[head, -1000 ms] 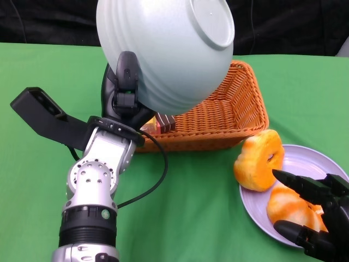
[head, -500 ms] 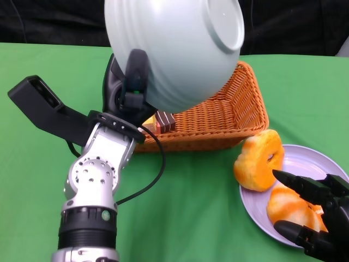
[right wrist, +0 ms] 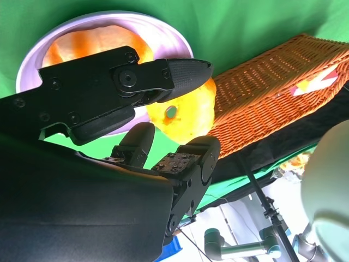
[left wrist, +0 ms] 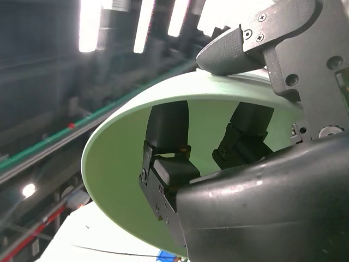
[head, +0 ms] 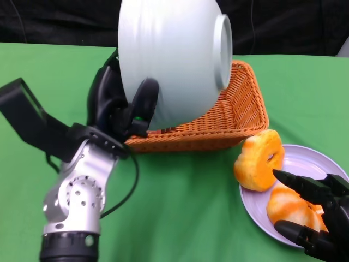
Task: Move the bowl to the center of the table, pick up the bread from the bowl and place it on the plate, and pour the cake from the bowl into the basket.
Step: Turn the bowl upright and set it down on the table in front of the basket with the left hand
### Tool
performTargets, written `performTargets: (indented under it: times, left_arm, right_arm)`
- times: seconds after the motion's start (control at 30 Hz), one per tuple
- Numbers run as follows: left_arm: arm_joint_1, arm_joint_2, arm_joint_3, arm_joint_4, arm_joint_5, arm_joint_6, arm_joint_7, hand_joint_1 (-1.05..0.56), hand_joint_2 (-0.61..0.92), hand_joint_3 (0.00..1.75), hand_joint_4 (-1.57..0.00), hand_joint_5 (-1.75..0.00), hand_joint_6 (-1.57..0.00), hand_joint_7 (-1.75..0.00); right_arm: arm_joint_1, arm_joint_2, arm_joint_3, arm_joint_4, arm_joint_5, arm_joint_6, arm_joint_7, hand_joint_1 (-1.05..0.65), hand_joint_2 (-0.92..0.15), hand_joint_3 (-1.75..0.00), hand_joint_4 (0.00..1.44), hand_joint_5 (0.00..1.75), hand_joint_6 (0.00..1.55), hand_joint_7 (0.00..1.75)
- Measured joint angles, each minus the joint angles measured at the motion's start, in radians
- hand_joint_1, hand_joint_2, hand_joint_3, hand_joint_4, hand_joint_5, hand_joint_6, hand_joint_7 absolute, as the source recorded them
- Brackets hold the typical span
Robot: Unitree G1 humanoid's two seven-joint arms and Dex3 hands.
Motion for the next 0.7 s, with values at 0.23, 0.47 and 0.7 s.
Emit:
performTargets:
  times: [0.23,0.47,0.7]
  left_arm:
    - [0.113,0.1,-0.072,-0.145,0.158,-0.068,-0.023,-0.09,0.34,1.52,-1.11,-1.75,-0.93,-1.72]
    - [0.21,0.178,-0.118,-0.247,0.27,-0.146,-0.028,-0.09,0.4,1.39,-1.11,-1.75,-0.99,-1.62]
    - [0.303,0.289,-0.156,-0.304,0.474,-0.366,-0.046,-0.11,0.3,1.58,-1.1,-1.75,-0.96,-1.68]
  right_arm:
    - [0.0,0.0,0.001,-0.001,0.0,0.001,0.0,-0.55,-0.92,-0.25,0.3,0.87,0.56,0.06]
    - [0.0,0.0,0.001,-0.003,0.0,0.001,0.0,-0.55,-0.92,-0.25,0.3,0.88,0.54,0.05]
    - [0.001,0.0,0.0,-0.006,0.009,0.001,0.0,-0.55,-0.92,-0.25,0.29,0.87,0.54,0.05]
